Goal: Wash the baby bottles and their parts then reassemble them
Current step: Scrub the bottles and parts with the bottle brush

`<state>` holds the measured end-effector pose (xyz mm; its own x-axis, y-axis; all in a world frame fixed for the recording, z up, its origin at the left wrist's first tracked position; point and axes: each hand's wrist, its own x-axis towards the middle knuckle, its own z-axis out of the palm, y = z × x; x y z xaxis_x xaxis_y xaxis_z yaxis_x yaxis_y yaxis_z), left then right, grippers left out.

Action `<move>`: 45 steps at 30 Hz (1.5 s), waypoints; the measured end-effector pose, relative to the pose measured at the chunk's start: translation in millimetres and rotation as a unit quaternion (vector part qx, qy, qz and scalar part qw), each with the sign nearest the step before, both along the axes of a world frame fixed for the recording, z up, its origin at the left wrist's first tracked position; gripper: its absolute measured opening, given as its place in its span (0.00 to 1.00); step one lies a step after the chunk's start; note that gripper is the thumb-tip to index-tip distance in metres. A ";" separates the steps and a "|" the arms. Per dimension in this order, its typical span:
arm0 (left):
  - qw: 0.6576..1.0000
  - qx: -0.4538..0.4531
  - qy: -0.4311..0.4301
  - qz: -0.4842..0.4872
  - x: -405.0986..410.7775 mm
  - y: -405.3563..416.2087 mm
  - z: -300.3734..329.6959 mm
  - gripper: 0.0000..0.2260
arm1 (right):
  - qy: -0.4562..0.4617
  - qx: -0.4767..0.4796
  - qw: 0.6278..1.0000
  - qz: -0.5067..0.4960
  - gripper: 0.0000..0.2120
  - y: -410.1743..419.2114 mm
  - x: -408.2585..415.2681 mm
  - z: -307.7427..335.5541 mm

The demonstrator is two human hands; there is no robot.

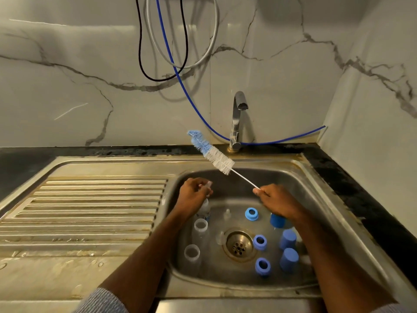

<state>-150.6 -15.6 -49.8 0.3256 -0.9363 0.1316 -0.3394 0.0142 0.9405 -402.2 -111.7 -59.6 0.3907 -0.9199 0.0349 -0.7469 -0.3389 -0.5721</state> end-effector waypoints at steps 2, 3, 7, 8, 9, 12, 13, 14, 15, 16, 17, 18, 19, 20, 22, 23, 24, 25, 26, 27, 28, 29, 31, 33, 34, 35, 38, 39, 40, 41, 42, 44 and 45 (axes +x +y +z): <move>0.994 -0.004 -0.098 -0.056 -3.1 0.8 -3.4 0.05 | -0.001 0.015 1.000 0.000 0.22 -1.2 -1.1 -2.3; 0.985 -0.006 -0.144 -0.092 -4.3 0.8 -4.6 0.06 | -0.002 0.020 1.000 -0.001 0.22 -1.9 -1.4 -2.5; 0.905 0.080 -0.365 -0.201 -18.7 3.3 -12.9 0.08 | 0.005 0.043 0.999 -0.001 0.23 -2.1 -2.2 -4.0; 0.875 0.097 -0.419 -0.222 -24.5 3.5 -16.0 0.09 | 0.009 0.049 0.999 0.000 0.23 -1.7 -1.8 -4.1; 0.846 0.107 -0.461 -0.246 -30.8 4.0 -19.5 0.09 | 0.014 0.057 0.998 0.001 0.23 -0.8 -1.7 -4.8; 0.772 0.121 -0.543 -0.308 -43.8 5.8 -27.4 0.13 | 0.018 0.067 0.998 0.004 0.23 1.2 -2.0 -4.9; 0.752 0.125 -0.564 -0.318 -45.5 6.3 -29.0 0.14 | 0.016 0.068 0.998 0.004 0.24 1.3 -2.2 -4.5; 0.735 0.130 -0.581 -0.325 -46.3 7.0 -31.1 0.15 | 0.014 0.070 0.997 0.006 0.23 1.6 -2.8 -4.1; 0.721 0.134 -0.594 -0.330 -46.7 7.7 -33.1 0.16 | 0.012 0.073 0.997 0.008 0.23 1.7 -3.2 -3.9; 0.708 0.137 -0.606 -0.336 -46.9 8.3 -34.9 0.16 | 0.011 0.076 0.997 0.011 0.23 1.8 -3.4 -3.6; 0.695 0.140 -0.616 -0.343 -47.7 9.0 -36.8 0.16 | 0.011 0.079 0.997 0.013 0.22 2.0 -3.7 -3.4; 0.681 0.139 -0.628 -0.350 -48.9 9.4 -38.6 0.16 | 0.011 0.082 0.996 0.015 0.22 1.9 -4.3 -3.3; 0.665 0.134 -0.642 -0.357 -50.4 9.8 -40.3 0.16 | 0.010 0.082 0.996 0.015 0.22 1.7 -4.6 -3.3; 0.649 0.130 -0.656 -0.363 -52.4 10.2 -41.8 0.16 | 0.008 0.082 0.996 0.016 0.22 1.5 -4.9 -3.3; 0.622 0.127 -0.675 -0.375 -56.5 10.7 -44.4 0.16 | 0.004 0.081 0.997 0.016 0.23 1.1 -5.1 -3.0; 0.613 0.126 -0.680 -0.382 -58.0 10.9 -45.8 0.16 | 0.003 0.082 0.996 0.016 0.23 0.9 -4.9 -2.5; 0.604 0.126 -0.684 -0.389 -58.9 11.4 -47.2 0.15 | 0.002 0.084 0.996 0.016 0.23 0.6 -4.8 -2.0; 0.595 0.125 -0.688 -0.395 -59.6 11.6 -48.7 0.15 | 0.002 0.087 0.996 0.015 0.23 0.5 -4.5 -1.6; 0.587 0.124 -0.691 -0.403 -59.8 11.8 -50.3 0.15 | 0.003 0.090 0.996 0.014 0.23 0.2 -4.5 -1.4; 0.580 0.125 -0.693 -0.410 -60.3 11.6 -51.7 0.16 | 0.005 0.092 0.996 0.012 0.22 0.2 -5.0 -1.1; 0.575 0.125 -0.694 -0.415 -60.6 11.4 -52.6 0.17 | 0.007 0.095 0.995 0.011 0.22 0.0 -5.4 -0.8; 0.577 0.123 -0.691 -0.417 -61.4 10.8 -52.1 0.19 | 0.009 0.100 0.995 0.009 0.21 -0.2 -6.5 -0.4; 0.620 0.114 -0.662 -0.405 -61.6 9.2 -47.0 0.23 | 0.009 0.112 0.994 0.010 0.20 -0.6 -7.6 1.2; 0.683 0.088 -0.621 -0.375 -62.2 5.1 -42.6 0.23 | 0.007 0.117 0.993 0.013 0.20 -0.9 -9.0 2.7; 0.702 0.072 -0.609 -0.363 -64.9 2.4 -41.5 0.22 | 0.005 0.118 0.993 0.012 0.19 -1.3 -9.9 3.2; 0.710 0.065 -0.602 -0.361 -69.0 0.0 -41.1 0.21 | 0.004 0.118 0.993 0.010 0.19 -1.3 -9.4 4.1; 0.699 0.094 -0.584 -0.403 -93.4 -5.0 -44.3 0.24 | -0.008 0.130 0.991 -0.007 0.13 -1.0 -7.5 8.2; 0.686 0.101 -0.585 -0.421 -103.4 -6.6 -45.9 0.25 | -0.016 0.142 0.990 -0.012 0.10 -0.7 -7.5 9.5; 0.671 0.099 -0.591 -0.436 -112.3 -7.7 -47.7 0.26 | -0.025 0.154 0.988 -0.013 0.09 -0.5 -7.7 10.4; 0.657 0.090 -0.599 -0.449 -119.2 -8.2 -49.7 0.27 | -0.031 0.160 0.987 -0.011 0.08 -0.4 -7.4 11.3; 0.645 0.079 -0.605 -0.459 -124.8 -8.3 -52.4 0.27 | -0.036 0.161 0.986 -0.008 0.09 -0.7 -8.1 11.3; 0.624 0.060 -0.620 -0.471 -130.0 -7.1 -57.8 0.27 | -0.043 0.151 0.988 0.000 0.10 -1.4 -7.7 11.1; 0.612 0.053 -0.629 -0.477 -130.9 -5.8 -59.9 0.26 | -0.044 0.141 0.989 0.004 0.11 -1.8 -7.2 10.8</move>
<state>-281.5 -21.4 -109.8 -0.6725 -0.6458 -0.3616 -0.6800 0.7320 -0.0428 -409.4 -113.5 -48.8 0.4052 -0.8946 -0.1883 -0.6884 -0.1631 -0.7067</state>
